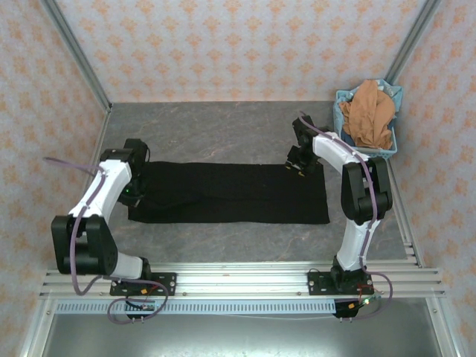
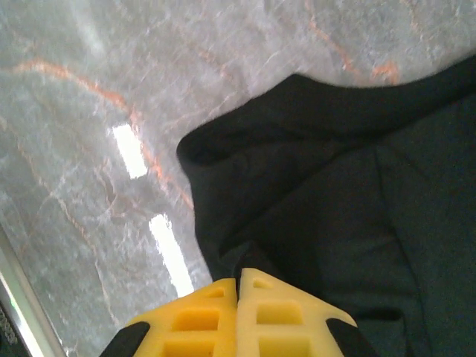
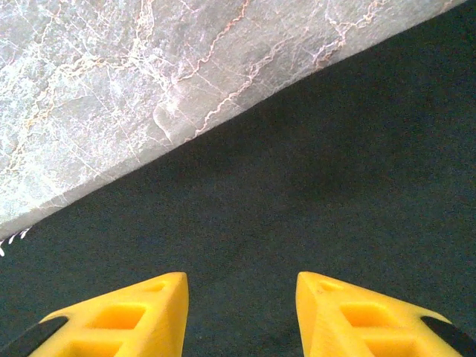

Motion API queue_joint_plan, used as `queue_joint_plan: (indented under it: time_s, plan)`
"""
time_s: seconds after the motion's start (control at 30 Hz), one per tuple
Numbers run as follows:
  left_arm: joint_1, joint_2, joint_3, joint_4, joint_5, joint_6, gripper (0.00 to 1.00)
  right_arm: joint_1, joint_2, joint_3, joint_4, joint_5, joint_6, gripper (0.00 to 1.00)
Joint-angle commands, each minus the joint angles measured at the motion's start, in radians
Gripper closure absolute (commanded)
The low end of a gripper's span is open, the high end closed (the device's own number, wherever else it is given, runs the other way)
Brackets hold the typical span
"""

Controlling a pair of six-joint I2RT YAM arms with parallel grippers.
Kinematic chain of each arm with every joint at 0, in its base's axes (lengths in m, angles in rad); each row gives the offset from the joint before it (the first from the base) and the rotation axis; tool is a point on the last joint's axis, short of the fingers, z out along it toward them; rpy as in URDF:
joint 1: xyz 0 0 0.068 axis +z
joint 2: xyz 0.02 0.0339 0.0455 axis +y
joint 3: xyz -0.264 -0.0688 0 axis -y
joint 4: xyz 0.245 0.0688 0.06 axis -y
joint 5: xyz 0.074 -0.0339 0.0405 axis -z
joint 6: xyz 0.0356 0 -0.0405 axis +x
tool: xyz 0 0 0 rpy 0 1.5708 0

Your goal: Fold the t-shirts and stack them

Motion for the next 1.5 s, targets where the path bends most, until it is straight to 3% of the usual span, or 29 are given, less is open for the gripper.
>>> queue_joint_plan:
  time_s: [0.0, 0.33, 0.53, 0.63, 0.7, 0.77, 0.83, 0.93, 1.0, 1.13, 1.2, 1.3, 1.47]
  plan:
    - [0.011, 0.077, 0.054, 0.015, -0.105, 0.067, 1.00, 0.006, -0.015, -0.017, 0.005, 0.010, 0.003, 0.58]
    - [0.016, 0.385, 0.152, 0.057, -0.218, 0.147, 1.00, 0.007, -0.021, -0.042, 0.009, 0.021, 0.006, 0.58]
    - [0.027, 0.449, 0.152, 0.059, -0.238, 0.156, 1.00, 0.007, -0.041, -0.059, 0.002, 0.037, 0.007, 0.58]
    - [0.028, 0.420, 0.135, 0.048, -0.255, 0.143, 0.84, 0.007, -0.044, -0.060, 0.000, 0.043, 0.007, 0.58]
    - [0.035, 0.375, 0.121, 0.046, -0.260, 0.138, 0.53, 0.007, -0.046, -0.054, -0.002, 0.047, 0.004, 0.57]
    - [0.036, 0.318, 0.129, 0.028, -0.262, 0.147, 0.41, 0.005, -0.050, -0.045, -0.007, 0.051, -0.005, 0.57]
    - [0.037, 0.240, 0.141, 0.003, -0.252, 0.148, 0.36, 0.001, -0.055, -0.034, -0.013, 0.053, -0.020, 0.57]
    - [0.029, 0.108, 0.130, 0.015, -0.183, 0.149, 0.37, -0.016, -0.059, -0.028, -0.017, 0.041, -0.057, 0.57]
    - [0.012, 0.060, 0.107, 0.077, -0.057, 0.168, 0.47, -0.033, -0.056, -0.028, -0.021, 0.030, -0.083, 0.57]
    - [-0.078, 0.104, 0.092, 0.147, 0.148, 0.136, 0.56, -0.064, -0.028, -0.021, -0.023, 0.014, -0.133, 0.59]
    - [-0.101, 0.153, 0.069, 0.177, 0.198, 0.088, 0.61, -0.079, 0.001, -0.008, -0.033, 0.001, -0.142, 0.60]
    - [-0.101, 0.217, 0.014, 0.225, 0.193, 0.034, 0.69, -0.095, 0.042, 0.010, -0.043, 0.013, -0.156, 0.61]
    - [-0.077, 0.327, 0.014, 0.217, 0.136, 0.069, 0.77, -0.114, 0.106, 0.044, -0.084, 0.087, -0.161, 0.62]
